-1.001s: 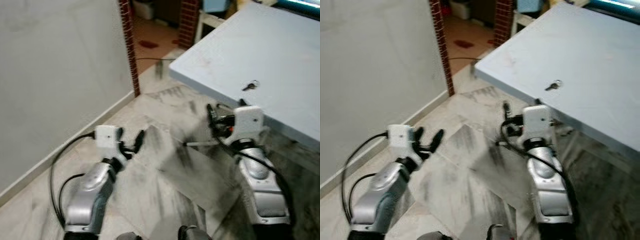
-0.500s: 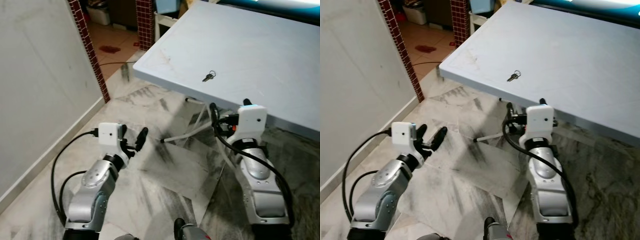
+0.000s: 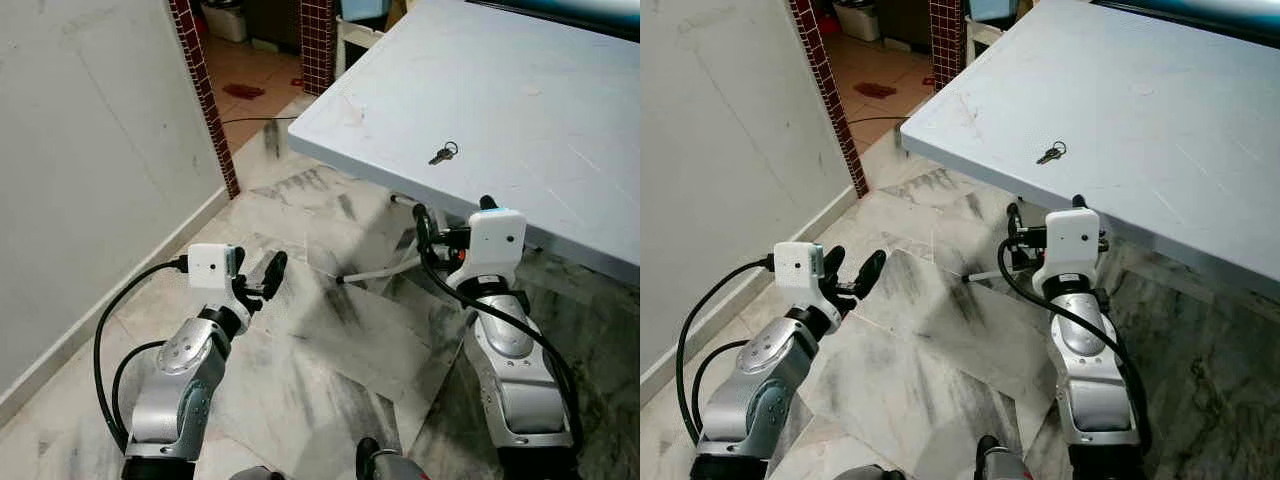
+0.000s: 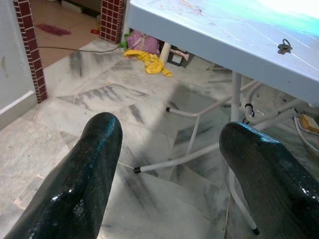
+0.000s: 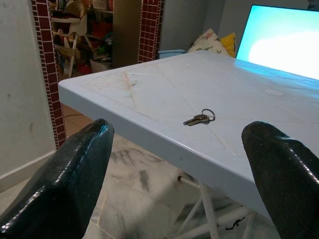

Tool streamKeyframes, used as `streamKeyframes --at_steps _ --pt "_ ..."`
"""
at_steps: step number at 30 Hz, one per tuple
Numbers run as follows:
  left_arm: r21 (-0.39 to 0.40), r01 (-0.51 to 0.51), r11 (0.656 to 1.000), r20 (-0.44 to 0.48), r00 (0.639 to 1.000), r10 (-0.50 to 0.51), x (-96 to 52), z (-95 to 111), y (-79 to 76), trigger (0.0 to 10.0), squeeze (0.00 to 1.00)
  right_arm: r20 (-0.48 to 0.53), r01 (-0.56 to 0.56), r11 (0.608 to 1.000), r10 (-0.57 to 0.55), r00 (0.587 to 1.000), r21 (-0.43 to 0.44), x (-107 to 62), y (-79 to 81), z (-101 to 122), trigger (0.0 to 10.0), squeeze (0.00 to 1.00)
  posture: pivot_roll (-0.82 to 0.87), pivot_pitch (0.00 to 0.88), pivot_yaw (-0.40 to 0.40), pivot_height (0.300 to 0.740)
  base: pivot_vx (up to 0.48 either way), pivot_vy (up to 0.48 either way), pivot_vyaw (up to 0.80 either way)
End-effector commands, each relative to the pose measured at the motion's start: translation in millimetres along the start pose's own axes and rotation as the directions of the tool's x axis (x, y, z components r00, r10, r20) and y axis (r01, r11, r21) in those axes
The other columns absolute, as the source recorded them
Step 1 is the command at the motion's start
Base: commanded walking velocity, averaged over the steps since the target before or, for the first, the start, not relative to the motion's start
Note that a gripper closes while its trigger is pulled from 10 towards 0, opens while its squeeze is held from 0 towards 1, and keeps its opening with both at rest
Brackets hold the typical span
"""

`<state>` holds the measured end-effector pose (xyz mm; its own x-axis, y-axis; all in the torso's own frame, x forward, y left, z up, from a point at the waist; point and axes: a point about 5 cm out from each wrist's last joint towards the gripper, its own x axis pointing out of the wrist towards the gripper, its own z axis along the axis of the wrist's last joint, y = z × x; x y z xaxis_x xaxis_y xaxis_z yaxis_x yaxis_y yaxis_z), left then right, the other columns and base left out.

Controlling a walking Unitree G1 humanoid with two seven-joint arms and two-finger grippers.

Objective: Hang keys on a hook

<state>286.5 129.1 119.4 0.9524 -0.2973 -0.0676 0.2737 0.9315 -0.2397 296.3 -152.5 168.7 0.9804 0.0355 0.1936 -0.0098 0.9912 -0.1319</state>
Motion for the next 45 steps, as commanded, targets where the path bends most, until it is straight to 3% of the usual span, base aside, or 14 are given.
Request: streamKeyframes --at_steps 1,45 --pt "0.013 -0.020 1.000 -0.004 1.000 0.020 -1.0 -0.8 3.9 10.0 0.00 -0.008 0.004 1.000 -0.004 1.000 0.002 0.0 0.1 -0.8 10.0 0.00 -0.01 0.165 0.052 0.740 0.000 0.000 0.00" --pt "0.013 -0.020 1.000 -0.004 1.000 0.020 -1.0 -0.8 3.9 10.0 0.00 -0.008 0.004 1.000 -0.004 1.000 0.002 0.0 0.1 -0.8 10.0 0.00 -0.01 0.165 0.052 0.740 0.000 0.000 0.00"
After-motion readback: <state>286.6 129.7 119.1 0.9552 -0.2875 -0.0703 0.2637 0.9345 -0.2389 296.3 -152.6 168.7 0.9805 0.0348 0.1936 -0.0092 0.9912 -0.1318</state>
